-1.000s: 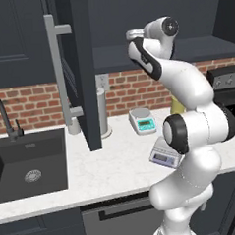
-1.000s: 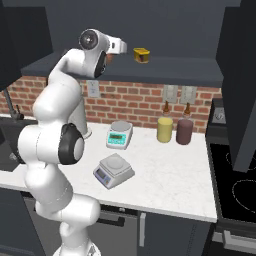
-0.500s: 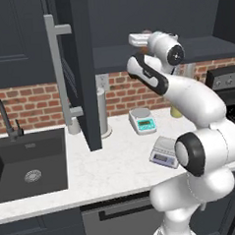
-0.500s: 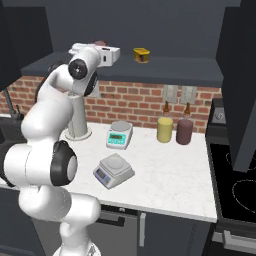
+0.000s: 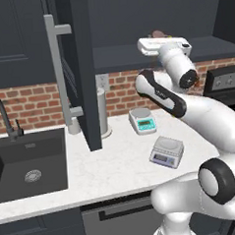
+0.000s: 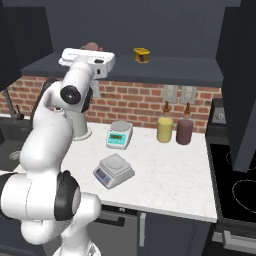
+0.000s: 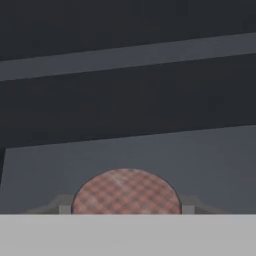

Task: Pick the jam and place it on the digital scale for weighing, and close the cabinet.

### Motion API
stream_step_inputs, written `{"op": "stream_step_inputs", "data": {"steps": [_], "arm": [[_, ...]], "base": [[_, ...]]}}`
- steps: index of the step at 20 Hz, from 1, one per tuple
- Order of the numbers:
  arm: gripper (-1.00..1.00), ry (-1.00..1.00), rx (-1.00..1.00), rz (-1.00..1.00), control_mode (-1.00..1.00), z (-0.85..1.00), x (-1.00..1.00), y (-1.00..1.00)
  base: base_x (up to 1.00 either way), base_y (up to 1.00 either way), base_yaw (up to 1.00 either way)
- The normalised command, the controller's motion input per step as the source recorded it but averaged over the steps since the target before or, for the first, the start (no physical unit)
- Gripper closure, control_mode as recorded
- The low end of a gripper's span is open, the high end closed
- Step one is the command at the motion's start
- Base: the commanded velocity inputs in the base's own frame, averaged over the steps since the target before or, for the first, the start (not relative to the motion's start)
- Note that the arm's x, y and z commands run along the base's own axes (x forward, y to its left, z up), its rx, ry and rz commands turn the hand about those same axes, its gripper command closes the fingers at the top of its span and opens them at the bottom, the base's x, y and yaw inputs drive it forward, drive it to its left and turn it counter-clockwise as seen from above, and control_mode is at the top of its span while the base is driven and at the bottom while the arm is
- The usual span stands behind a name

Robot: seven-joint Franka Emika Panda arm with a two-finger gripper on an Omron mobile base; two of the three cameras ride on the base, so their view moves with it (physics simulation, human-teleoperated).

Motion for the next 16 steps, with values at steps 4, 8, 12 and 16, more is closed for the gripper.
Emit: {"op": "stream_step_inputs", "data": {"steps": [4, 8, 12, 16], "arm": [[1.00, 0.01, 0.00, -0.03, -1.00, 0.67, -1.00, -0.11], [1.00, 0.17, -0.02, -0.06, -1.00, 0.70, -1.00, -0.08], [1.00, 0.42, -0.05, -0.02, -1.00, 0.23, -0.92, -0.16], [1.00, 0.43, -0.09, 0.00, -1.00, -0.17, -0.77, -0.30]], "base": [[0.00, 0.00, 0.00], [0.00, 0.00, 0.00], [0.00, 0.00, 0.00], [0.00, 0.00, 0.00]]}}
